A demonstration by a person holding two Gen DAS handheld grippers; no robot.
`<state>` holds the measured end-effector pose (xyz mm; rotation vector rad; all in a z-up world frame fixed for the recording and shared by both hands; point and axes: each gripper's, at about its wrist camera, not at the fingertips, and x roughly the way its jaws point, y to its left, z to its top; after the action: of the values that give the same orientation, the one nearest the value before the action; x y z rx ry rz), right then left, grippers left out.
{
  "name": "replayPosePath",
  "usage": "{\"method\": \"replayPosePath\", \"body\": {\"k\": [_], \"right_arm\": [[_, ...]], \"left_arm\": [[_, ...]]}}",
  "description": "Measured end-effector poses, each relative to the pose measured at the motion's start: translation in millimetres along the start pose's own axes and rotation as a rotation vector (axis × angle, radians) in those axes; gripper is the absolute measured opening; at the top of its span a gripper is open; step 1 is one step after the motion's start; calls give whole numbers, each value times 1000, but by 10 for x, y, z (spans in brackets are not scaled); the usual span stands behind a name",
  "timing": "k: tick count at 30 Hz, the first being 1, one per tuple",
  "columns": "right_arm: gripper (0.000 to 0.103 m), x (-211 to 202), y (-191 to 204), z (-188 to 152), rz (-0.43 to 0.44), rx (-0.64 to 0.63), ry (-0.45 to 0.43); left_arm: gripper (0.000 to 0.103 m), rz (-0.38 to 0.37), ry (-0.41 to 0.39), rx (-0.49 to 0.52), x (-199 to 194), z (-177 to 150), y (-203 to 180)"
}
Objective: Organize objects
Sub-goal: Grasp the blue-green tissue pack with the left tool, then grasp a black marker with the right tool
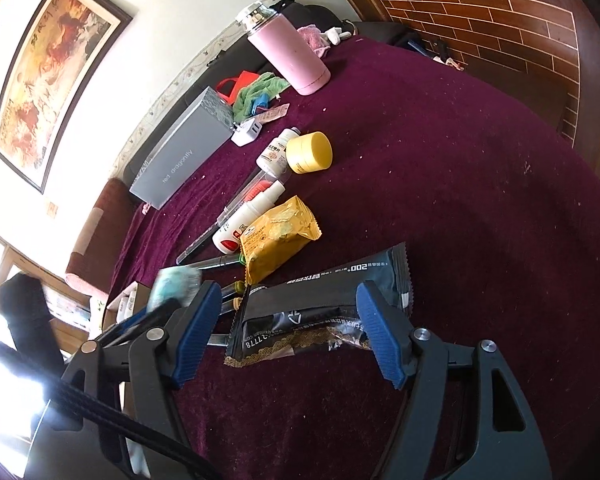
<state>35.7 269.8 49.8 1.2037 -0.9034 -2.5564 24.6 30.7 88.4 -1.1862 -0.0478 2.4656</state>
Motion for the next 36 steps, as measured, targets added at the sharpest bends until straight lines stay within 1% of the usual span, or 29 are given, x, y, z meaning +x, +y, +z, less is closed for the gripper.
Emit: {"method": "replayPosePath", "body": {"k": [3, 6, 9, 11, 13, 14, 16, 18, 20, 22, 24, 26, 29, 32, 34, 36], "right_arm": [[70, 33, 60, 28, -4, -18, 21], [70, 103, 166, 75, -33, -59, 50], [70, 170, 361, 19, 24, -116, 91], [70, 277, 645, -106, 49, -237, 138], [70, 462, 912, -277, 47, -367, 216], [70, 521, 992, -339, 29, -410, 235], [70, 705, 1197, -501, -27, -551, 272], [70, 871, 1324, -620, -93, -656, 288], [70, 980, 1353, -665, -122, -696, 300], [65, 1075, 1365, -667, -158, -723, 314], [51, 1150, 1369, -665, -167, -729, 351], [48, 1215, 1379, -713, -189, -748, 387], [45, 1265, 1476, -824, -241, -809, 383], [44, 1323, 1583, -882, -241, -821, 384], [36, 1343, 1622, -898, -254, -813, 374], [21, 1313, 1631, -926, -248, -800, 377]], "left_arm": [[34, -7, -15, -27, -210, -118, 159], [35, -15, -30, -66, -381, -231, 329], [35, 7, -64, -91, -572, -351, 518], [35, 19, -76, -109, -660, -417, 627], [35, 23, -86, -136, -749, -481, 758], [35, 28, -90, -147, -777, -507, 809], [35, 36, -92, -174, -833, -574, 938], [35, 42, -95, -194, -874, -635, 1032], [35, 44, -99, -206, -903, -693, 1098], [35, 48, -106, -215, -930, -733, 1147], [35, 49, -114, -220, -956, -769, 1188], [35, 42, -116, -231, -961, -798, 1234], [35, 32, -110, -239, -929, -824, 1255], [35, 29, -109, -243, -931, -858, 1255], [35, 29, -113, -246, -963, -879, 1267], [35, 37, -120, -251, -1005, -895, 1294]]}}
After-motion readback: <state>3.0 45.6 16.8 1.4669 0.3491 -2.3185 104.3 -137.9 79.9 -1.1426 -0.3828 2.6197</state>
